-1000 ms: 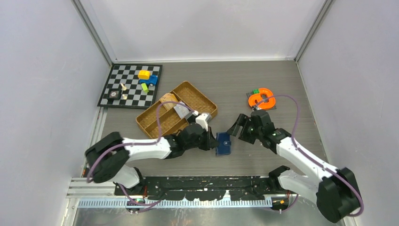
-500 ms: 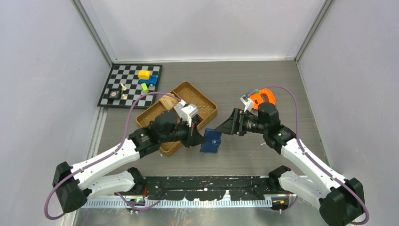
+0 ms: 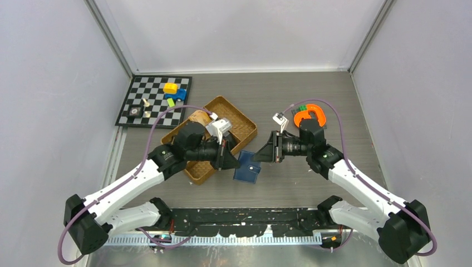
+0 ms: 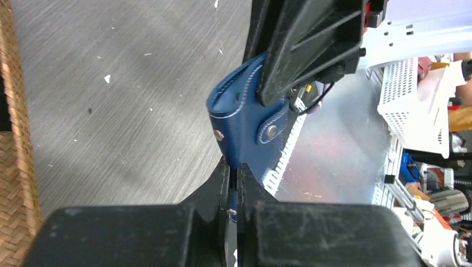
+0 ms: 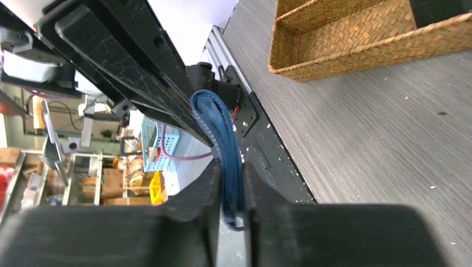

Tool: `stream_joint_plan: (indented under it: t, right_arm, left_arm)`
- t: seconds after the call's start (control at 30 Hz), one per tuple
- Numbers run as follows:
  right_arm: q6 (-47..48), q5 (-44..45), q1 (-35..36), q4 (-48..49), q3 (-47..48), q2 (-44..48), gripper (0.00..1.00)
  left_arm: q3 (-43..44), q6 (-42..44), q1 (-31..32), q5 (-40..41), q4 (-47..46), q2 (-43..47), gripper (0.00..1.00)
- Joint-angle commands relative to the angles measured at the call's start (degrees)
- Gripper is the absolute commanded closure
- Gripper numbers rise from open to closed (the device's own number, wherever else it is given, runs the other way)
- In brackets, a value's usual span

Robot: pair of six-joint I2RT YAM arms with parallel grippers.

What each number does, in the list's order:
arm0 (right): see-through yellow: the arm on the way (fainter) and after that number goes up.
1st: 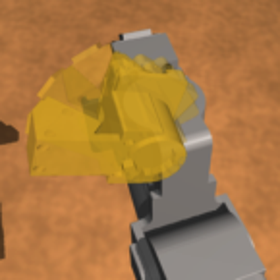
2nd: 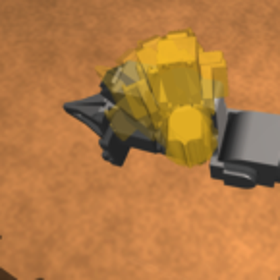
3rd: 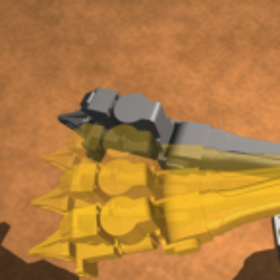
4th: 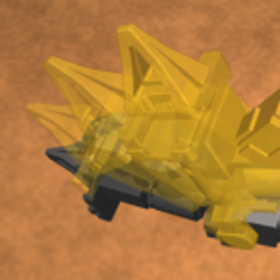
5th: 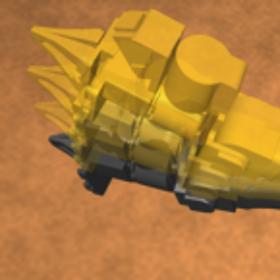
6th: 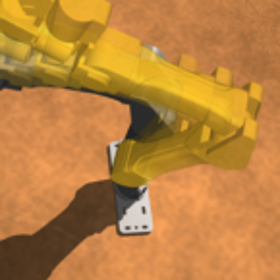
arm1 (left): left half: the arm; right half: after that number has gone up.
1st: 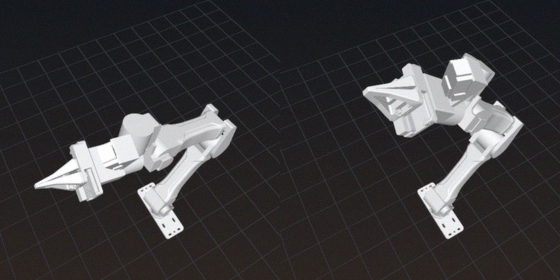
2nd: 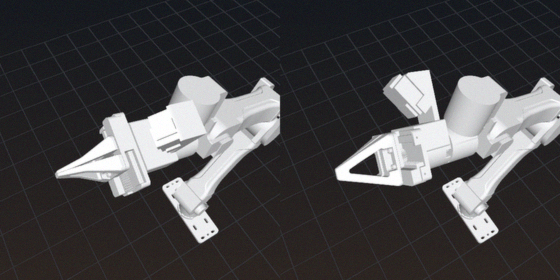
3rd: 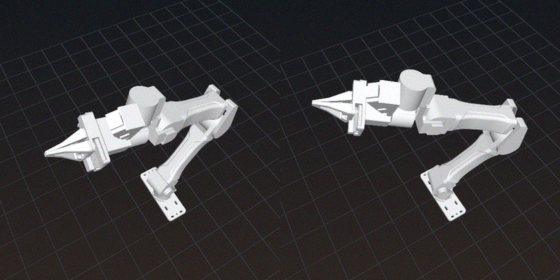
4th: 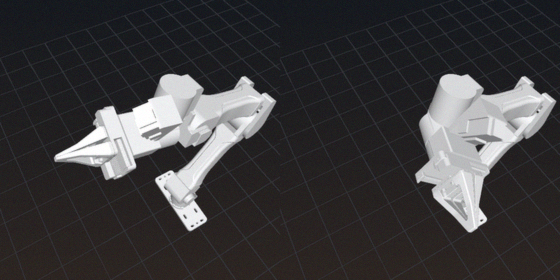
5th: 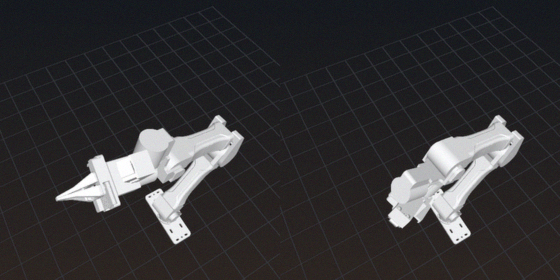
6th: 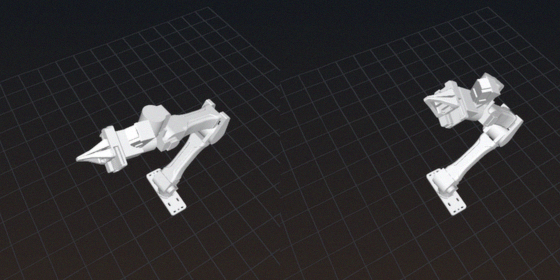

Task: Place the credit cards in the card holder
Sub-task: Open the card holder at the center of the board.

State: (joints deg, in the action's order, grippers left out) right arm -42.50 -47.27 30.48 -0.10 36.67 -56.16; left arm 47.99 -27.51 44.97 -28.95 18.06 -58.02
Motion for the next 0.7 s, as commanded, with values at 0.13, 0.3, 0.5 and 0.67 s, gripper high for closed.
stream_joint_plan:
  t: [0.13, 0.3, 0.5, 0.67]
  right_arm:
    - [-3.03, -2.68, 0.96, 9.15, 1.80, 0.42, 1.00]
    - [-5.84, -4.10, 1.02, 13.67, 0.85, 0.98, 1.00]
    - [-6.23, -4.10, 1.05, 14.85, 0.74, 0.64, 0.99]
    - [-3.08, -1.26, 1.03, 9.05, 2.17, 0.44, 0.70]
  left_arm:
    - [1.05, -2.59, -2.90, -7.12, -5.41, -0.60, 0.56]
    - [-2.87, -8.30, -6.04, -7.91, -10.31, -0.13, 0.35]
    - [-6.01, -16.79, -6.24, -14.29, -22.71, -2.74, 0.55]
    - [-6.36, -18.59, -6.85, -17.38, -24.36, -3.80, 1.00]
